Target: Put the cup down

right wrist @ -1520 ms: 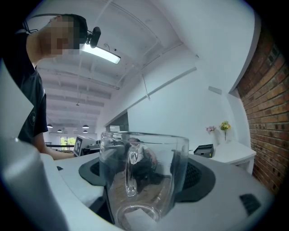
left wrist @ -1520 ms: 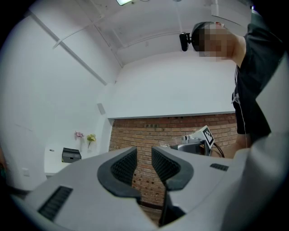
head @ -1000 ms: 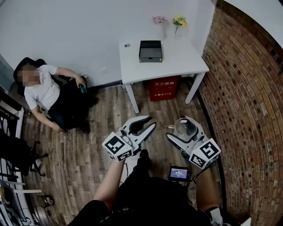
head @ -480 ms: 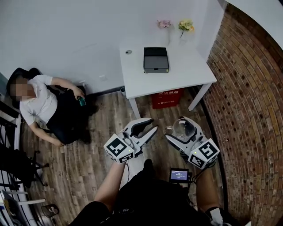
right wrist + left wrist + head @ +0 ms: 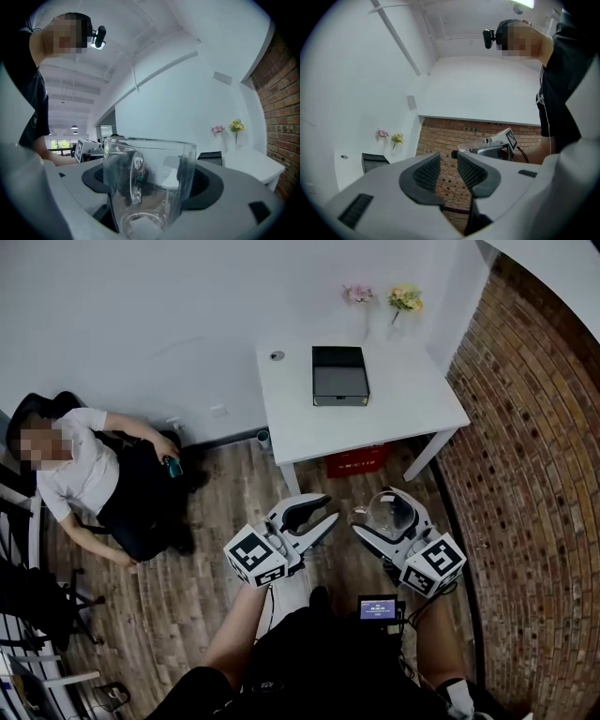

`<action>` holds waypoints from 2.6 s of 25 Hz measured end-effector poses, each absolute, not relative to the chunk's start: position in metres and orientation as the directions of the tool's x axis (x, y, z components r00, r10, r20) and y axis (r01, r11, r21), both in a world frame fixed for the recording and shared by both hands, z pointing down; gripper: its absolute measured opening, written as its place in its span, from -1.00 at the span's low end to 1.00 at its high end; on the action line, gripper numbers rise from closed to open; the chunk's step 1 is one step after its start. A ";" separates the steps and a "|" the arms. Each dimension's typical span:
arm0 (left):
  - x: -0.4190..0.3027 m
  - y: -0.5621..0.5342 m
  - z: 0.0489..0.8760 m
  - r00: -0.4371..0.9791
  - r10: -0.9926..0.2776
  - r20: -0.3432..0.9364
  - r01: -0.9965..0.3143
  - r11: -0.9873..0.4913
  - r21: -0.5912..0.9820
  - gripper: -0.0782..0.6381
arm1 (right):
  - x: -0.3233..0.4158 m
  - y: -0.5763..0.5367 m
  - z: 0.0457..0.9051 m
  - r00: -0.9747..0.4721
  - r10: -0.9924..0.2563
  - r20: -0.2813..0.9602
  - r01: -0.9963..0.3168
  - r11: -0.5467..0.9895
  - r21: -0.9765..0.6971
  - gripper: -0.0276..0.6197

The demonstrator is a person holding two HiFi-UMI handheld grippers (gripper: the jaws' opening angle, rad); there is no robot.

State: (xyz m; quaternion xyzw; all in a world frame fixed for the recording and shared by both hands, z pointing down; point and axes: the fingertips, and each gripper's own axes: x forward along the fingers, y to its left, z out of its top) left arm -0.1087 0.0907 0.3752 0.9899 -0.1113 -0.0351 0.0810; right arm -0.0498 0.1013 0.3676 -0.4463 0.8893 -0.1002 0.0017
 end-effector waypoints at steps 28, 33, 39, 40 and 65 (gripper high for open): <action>-0.074 -0.031 0.411 0.950 -0.310 0.036 -0.311 -0.930 0.197 -0.48 | -0.004 -0.013 0.391 -0.625 -0.778 0.069 -0.772 0.601 -0.208 0.38; -0.046 -0.073 0.413 0.941 -0.336 0.046 -0.338 -0.920 0.196 -0.48 | 0.024 -0.055 0.395 -0.645 -0.762 0.062 -0.753 0.619 -0.223 0.38; -0.005 -0.118 0.409 0.942 -0.330 0.062 -0.336 -0.923 0.186 -0.46 | 0.062 -0.106 0.391 -0.660 -0.749 0.060 -0.740 0.633 -0.226 0.38; 0.001 -0.125 0.408 0.942 -0.331 0.063 -0.337 -0.924 0.183 -0.46 | 0.068 -0.115 0.391 -0.663 -0.746 0.061 -0.737 0.636 -0.227 0.38; 0.052 -0.230 0.397 0.920 -0.386 0.066 -0.392 -0.907 0.154 -0.46 | 0.113 -0.226 0.386 -0.716 -0.697 0.034 -0.684 0.690 -0.238 0.38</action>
